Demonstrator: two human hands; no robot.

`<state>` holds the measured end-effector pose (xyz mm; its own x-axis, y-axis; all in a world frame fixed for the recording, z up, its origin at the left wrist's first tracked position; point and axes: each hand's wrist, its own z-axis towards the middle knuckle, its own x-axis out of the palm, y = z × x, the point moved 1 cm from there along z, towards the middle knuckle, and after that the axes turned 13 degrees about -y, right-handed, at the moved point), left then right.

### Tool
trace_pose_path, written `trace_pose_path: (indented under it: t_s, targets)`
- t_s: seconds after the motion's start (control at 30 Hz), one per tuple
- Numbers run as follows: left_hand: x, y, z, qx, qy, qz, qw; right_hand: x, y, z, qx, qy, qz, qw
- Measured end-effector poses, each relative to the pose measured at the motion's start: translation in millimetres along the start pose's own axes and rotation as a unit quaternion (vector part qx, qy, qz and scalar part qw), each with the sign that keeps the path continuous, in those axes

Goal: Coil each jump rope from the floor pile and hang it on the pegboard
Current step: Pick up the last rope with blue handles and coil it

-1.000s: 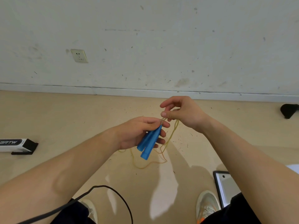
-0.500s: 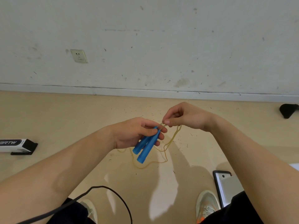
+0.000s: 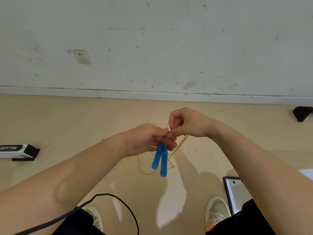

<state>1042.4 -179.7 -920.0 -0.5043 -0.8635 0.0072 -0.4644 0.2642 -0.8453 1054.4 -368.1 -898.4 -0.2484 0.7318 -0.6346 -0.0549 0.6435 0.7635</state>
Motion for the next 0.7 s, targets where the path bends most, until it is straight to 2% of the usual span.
trace_pose_path:
  t_s: [0.17, 0.3, 0.37, 0.43, 0.53, 0.63, 0.7]
  targets:
    - [2.5, 5.0, -0.5, -0.007, 0.02, 0.023, 1.0, 2.0, -0.8, -1.0, -0.021, -0.026, -0.081, 0.996]
    - [-1.7, 2.5, -2.6, -0.005, 0.044, 0.02, 0.999, -2.3, -7.9, -2.7, 0.004, -0.016, -0.099, 0.995]
    - [-6.0, -0.1, -3.6, 0.008, 0.063, 0.012, 0.998, -4.3, -10.8, -3.8, 0.004, 0.004, -0.035, 0.999]
    - [-9.3, -2.6, -6.2, 0.019, 0.08, 0.018, 0.996, -8.3, -14.2, -4.5, 0.012, 0.026, 0.075, 0.997]
    - [-12.2, -5.3, -11.7, 0.031, 0.105, 0.023, 0.994, -14.3, -17.4, -5.3, 0.032, 0.043, 0.22, 0.974]
    - [-15.1, -7.7, -15.0, 0.038, 0.127, 0.014, 0.991, -8.7, -15.6, -5.3, 0.047, 0.013, 0.311, 0.949]
    - [-16.3, -9.0, -16.6, 0.05, 0.129, -0.007, 0.99, 0.3, -12.7, -5.0, 0.055, -0.024, 0.32, 0.945]
